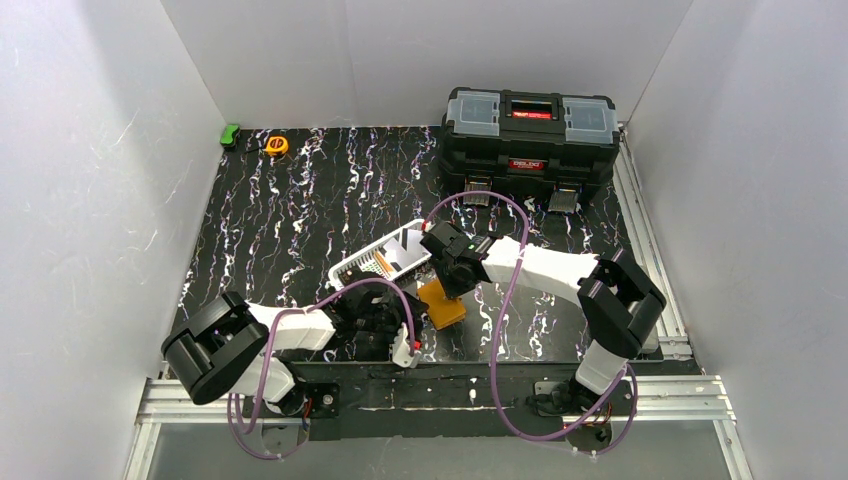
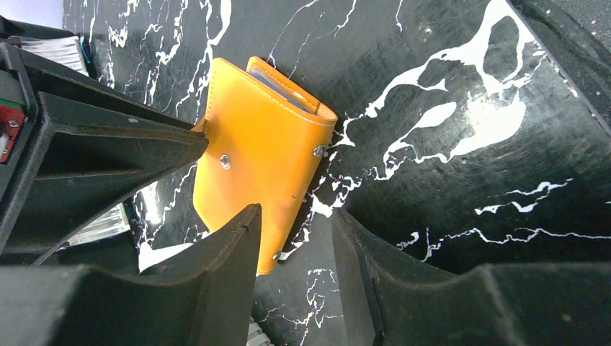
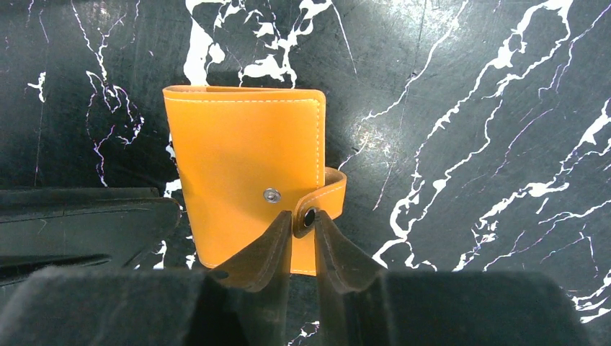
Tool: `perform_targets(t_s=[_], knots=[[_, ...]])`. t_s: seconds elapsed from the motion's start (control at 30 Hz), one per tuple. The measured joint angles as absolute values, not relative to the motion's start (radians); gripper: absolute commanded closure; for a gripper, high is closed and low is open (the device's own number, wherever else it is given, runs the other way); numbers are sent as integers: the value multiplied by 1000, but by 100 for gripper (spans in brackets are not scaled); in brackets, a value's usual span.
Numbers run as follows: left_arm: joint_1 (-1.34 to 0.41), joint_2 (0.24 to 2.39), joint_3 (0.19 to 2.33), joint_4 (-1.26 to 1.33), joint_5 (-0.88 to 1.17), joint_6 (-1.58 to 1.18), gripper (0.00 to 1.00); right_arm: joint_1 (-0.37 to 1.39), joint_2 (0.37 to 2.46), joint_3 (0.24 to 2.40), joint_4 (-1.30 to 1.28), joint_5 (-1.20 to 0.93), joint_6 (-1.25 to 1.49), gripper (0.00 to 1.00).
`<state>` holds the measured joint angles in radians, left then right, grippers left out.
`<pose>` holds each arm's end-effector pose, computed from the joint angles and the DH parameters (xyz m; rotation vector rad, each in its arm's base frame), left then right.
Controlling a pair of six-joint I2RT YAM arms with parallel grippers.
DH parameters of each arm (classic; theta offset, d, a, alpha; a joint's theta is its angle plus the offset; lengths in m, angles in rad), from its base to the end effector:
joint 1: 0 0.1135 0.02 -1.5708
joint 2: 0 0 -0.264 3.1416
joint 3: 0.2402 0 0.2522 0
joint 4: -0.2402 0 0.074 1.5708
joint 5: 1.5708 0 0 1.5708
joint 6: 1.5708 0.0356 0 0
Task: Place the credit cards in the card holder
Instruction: Close the card holder at the center of the board.
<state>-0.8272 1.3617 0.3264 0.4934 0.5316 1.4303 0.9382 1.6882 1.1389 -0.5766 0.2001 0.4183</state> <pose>0.1434 -0.1826 0.1377 1.9518 0.5811 -0.1854 0.2056 0.2684 0.2007 -0.6270 2.5931 0.1700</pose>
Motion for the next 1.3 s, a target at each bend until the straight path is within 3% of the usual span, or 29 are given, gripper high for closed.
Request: perform_targets(t_s=[0.37,1.03,1.3], knots=[[-827,1369,330,489,532,1447,61,938,1688,1143,-577,199,418,74],[-827,1369,330,482,535,1476,60,938,1687,1148,-579,192,419,97],[-826,1393,382,408,554,1529,61,938,1689,1158,-577,168,419,99]])
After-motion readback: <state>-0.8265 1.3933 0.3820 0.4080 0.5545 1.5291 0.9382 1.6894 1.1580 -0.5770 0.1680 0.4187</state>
